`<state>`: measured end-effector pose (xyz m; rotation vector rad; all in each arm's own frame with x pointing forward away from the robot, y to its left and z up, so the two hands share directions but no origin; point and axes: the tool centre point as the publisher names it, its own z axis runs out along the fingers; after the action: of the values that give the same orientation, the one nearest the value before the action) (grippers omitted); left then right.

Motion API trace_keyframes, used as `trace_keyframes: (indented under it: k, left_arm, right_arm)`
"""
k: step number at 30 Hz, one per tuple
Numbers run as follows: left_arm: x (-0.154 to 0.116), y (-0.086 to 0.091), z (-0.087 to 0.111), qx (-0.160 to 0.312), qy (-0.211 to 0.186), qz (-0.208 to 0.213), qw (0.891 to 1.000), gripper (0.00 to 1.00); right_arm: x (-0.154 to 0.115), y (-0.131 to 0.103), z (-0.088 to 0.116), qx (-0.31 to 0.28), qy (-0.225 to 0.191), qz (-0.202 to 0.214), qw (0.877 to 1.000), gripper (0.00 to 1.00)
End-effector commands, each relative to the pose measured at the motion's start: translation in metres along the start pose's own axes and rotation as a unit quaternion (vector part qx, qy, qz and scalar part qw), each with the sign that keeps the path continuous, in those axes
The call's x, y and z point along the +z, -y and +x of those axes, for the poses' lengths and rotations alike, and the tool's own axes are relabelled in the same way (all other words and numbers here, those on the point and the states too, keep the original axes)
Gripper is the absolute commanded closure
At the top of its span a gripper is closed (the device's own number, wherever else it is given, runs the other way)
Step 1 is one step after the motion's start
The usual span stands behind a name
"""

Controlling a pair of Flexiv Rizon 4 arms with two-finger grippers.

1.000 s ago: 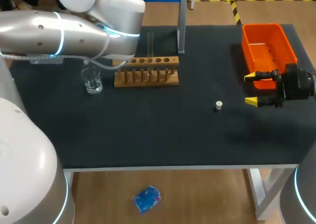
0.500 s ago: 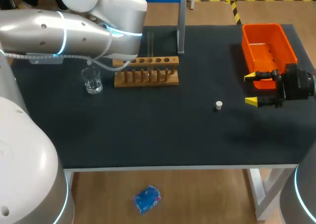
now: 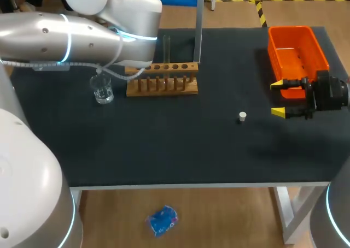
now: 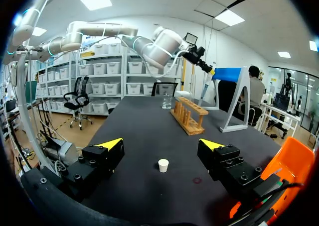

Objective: Invert the test tube, pick up the pipette, mount the tip to pipette, aspirate from beaker and dispense into the tube, eject the tip, return the pipette, and cap with the stopper.

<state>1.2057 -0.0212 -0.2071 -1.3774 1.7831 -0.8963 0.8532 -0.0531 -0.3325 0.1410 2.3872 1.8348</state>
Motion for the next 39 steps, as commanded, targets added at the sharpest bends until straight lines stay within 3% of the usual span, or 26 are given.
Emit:
trace_keyframes:
  k: [1, 10, 20, 22, 30, 35, 39]
  left_arm:
    - [-0.013, -0.001, -0.004, 0.006, 0.0, 0.013, 1.0, 0.0]
    - [-0.044, 0.01, -0.014, 0.007, -0.015, 0.082, 0.996, 0.0]
    - [-0.084, 0.019, -0.02, 0.058, -0.106, 0.14, 0.983, 0.0]
    - [-0.093, 0.02, -0.02, 0.07, -0.138, 0.151, 0.976, 0.0]
    - [-0.123, 0.021, -0.028, 0.1, -0.201, 0.184, 0.957, 0.0]
    - [-0.145, 0.013, -0.033, 0.134, -0.261, 0.206, 0.934, 0.0]
    - [-0.159, 0.006, -0.039, 0.147, -0.275, 0.224, 0.923, 0.0]
  right_arm:
    - [0.0, -0.001, 0.001, 0.0, 0.001, 0.001, 1.0, 0.0]
    - [0.0, -0.001, 0.001, 0.0, 0.001, 0.001, 1.0, 0.0]
    - [0.0, -0.001, 0.001, 0.0, 0.001, 0.001, 1.0, 0.0]
    - [0.0, -0.001, 0.001, 0.0, 0.001, 0.001, 1.0, 0.0]
    - [0.0, -0.001, 0.001, 0.0, 0.001, 0.001, 1.0, 0.0]
    - [0.0, -0.001, 0.001, 0.0, 0.001, 0.001, 1.0, 0.0]
    - [0.0, -0.001, 0.001, 0.0, 0.001, 0.001, 1.0, 0.0]
